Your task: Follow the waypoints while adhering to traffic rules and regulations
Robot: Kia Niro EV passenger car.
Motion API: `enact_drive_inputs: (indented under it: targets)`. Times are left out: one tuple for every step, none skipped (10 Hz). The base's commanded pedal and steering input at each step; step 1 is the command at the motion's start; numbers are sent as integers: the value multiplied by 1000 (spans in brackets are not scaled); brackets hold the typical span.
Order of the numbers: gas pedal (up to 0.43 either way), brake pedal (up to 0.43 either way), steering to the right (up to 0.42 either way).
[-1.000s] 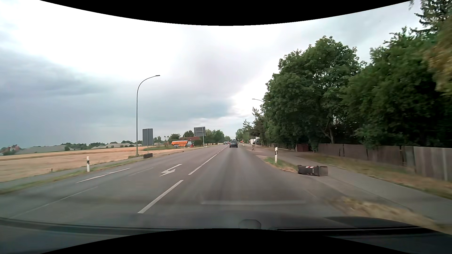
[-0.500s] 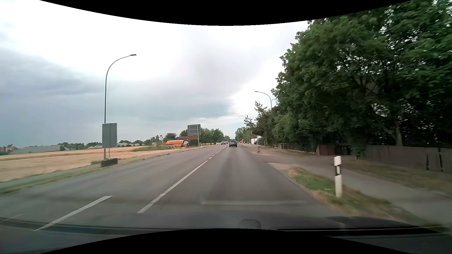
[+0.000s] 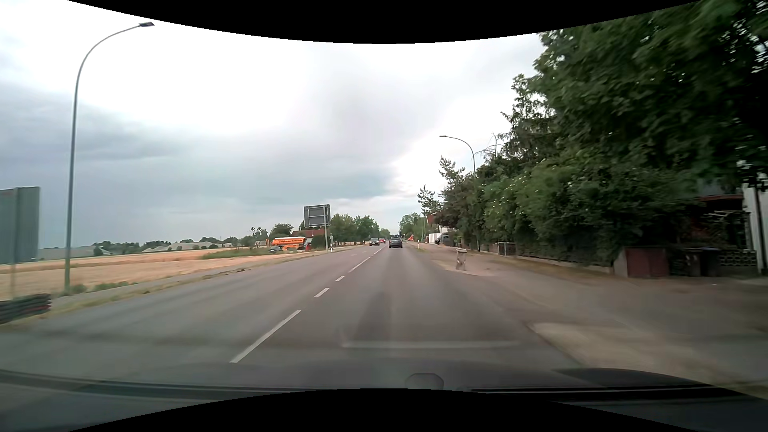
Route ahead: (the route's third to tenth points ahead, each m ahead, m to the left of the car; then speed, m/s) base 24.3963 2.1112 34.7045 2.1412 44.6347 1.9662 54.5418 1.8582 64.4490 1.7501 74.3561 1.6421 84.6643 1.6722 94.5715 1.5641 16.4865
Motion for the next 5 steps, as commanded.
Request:
enact_drive_inputs:
  targets:
    - [220, 0, 2]
    - [150, 0, 1]
    - [118, 0, 1]
    - [118, 0, 1]
    - [118, 0, 1]
